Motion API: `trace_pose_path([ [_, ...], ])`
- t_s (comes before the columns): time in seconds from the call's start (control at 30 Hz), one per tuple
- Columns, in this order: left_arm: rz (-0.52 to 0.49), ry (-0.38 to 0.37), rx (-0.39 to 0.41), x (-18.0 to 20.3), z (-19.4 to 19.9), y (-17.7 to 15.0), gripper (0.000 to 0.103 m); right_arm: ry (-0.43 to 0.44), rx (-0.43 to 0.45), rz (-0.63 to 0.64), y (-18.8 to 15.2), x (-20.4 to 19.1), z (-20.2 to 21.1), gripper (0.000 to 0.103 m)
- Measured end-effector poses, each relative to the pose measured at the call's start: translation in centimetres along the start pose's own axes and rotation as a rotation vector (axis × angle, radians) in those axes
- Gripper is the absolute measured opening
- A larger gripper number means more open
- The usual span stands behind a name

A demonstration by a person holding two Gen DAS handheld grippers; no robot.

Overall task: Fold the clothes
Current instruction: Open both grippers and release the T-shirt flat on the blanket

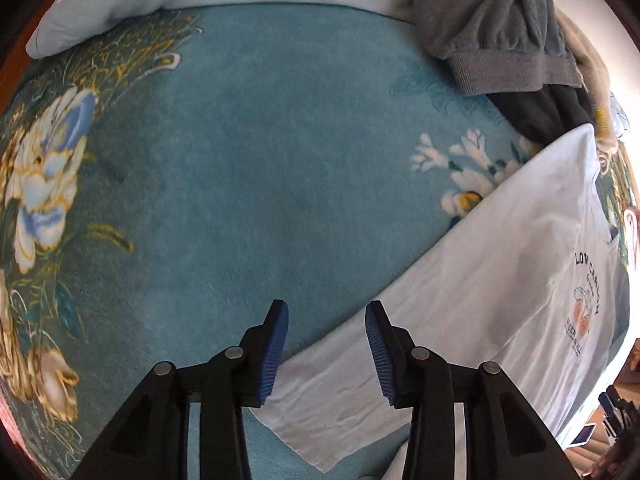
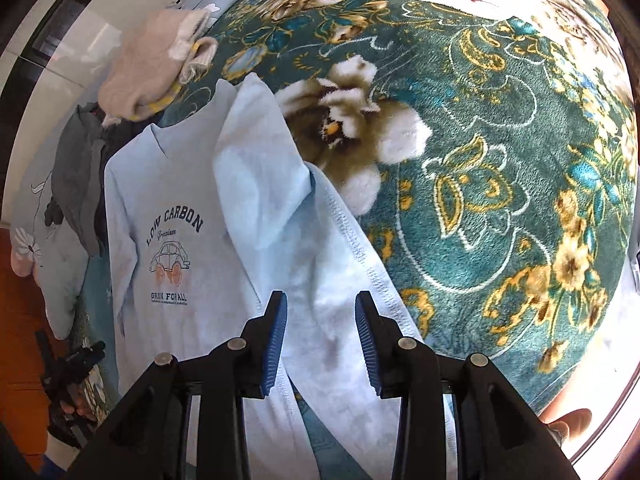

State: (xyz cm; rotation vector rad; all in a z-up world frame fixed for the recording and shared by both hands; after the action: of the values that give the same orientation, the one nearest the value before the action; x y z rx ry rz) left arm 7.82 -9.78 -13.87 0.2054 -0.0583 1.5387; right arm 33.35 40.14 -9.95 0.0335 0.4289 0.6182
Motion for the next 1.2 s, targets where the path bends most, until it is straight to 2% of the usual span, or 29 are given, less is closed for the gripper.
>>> trace_pose_path([
  [0.03,-0.008,-0.01,-0.006,0.3,-0.2,-0.4,0.044,0.007,0.0,-0.003,-0.1,-0.4,-0.2,0.036],
  [0.13,-0.088,0.053,-0.026,2.2,-1.2,-1.0,0.044,0.013,-0.006,0.025,-0.5,-2.0,-1.0,0.036],
  [0.23,-0.132,0.105,-0.008,3.2,-1.4,-1.6,0.041,-0.022,-0.031,0.089,-1.3,-3.0,-1.8,0.036],
  [0.3,-0.164,0.105,0.008,3.8,-1.3,-2.0,0.024,-0.049,-0.049,0.123,-2.0,-3.2,-2.2,0.036],
  [0.33,-0.177,0.108,0.009,4.2,-1.2,-2.2,0.007,-0.063,-0.057,0.13,-2.3,-3.0,-2.3,0.036],
  [0.4,-0.196,0.126,0.02,4.9,-0.8,-2.3,0.005,-0.082,-0.081,0.157,-2.8,-3.0,-2.7,0.036],
  [0.53,-0.184,0.198,0.176,4.9,3.0,-0.4,0.005,-0.112,-0.136,0.222,-3.7,-3.2,-3.6,0.036],
  [0.67,-0.119,0.41,0.365,2.2,7.6,3.7,0.005,-0.141,-0.191,0.287,-4.6,-3.4,-4.4,0.037],
  [0.77,-0.037,0.353,0.332,-0.2,9.0,7.3,0.006,-0.164,-0.232,0.336,-5.3,-3.6,-5.1,0.037],
  [0.83,-0.006,0.315,0.344,0.0,9.7,7.0,0.008,-0.171,-0.242,0.353,-5.4,-3.7,-5.2,0.039],
  [0.93,-0.025,0.268,0.334,1.1,7.7,6.7,0.008,-0.176,-0.249,0.37,-5.5,-3.8,-5.2,0.039],
  [1.03,-0.055,0.233,0.283,2.6,6.8,6.5,0.017,-0.178,-0.253,0.38,-5.7,-3.7,-4.6,0.039],
  [1.1,-0.024,0.219,0.271,3.3,6.8,6.1,0.021,-0.181,-0.276,0.398,-6.1,-3.6,-4.5,0.039],
  [1.2,0.025,0.139,0.254,4.5,7.0,5.5,0.031,-0.209,-0.3,0.445,-7.1,-3.6,-4.9,0.039],
])
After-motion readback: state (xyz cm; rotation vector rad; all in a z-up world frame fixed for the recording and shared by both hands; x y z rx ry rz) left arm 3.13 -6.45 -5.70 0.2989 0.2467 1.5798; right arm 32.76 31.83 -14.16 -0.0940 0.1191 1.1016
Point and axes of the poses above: each gripper's, at about its wrist camera, not at the fingertips, and z roughly against the way its jaws point, x to its right, y to its top, the point moved 1 cm from there along -z, roughly the way its jaws point, and after that the axes turned 1 degree about z, right-handed, at the moved point
